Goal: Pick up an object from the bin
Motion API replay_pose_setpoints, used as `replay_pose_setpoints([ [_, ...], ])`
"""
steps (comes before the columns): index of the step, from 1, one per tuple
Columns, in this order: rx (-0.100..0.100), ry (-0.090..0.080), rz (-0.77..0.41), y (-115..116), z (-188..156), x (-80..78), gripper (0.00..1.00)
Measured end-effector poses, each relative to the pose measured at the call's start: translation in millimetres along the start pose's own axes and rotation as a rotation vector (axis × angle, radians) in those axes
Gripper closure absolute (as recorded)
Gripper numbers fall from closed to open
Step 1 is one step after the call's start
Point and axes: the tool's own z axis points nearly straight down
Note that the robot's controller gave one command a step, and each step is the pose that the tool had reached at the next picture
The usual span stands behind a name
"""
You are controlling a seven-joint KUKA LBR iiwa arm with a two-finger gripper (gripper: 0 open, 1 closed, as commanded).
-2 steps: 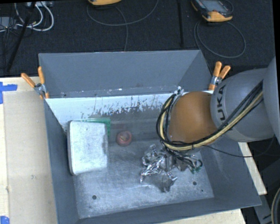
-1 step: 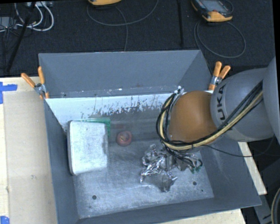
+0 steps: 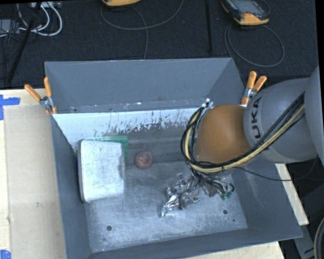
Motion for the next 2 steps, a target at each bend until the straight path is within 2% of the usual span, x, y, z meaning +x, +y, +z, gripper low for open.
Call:
replay_pose_setpoints([
  [2,-0.001,0.002,0.007,-0.3,-9.1,-0.4,1.0],
])
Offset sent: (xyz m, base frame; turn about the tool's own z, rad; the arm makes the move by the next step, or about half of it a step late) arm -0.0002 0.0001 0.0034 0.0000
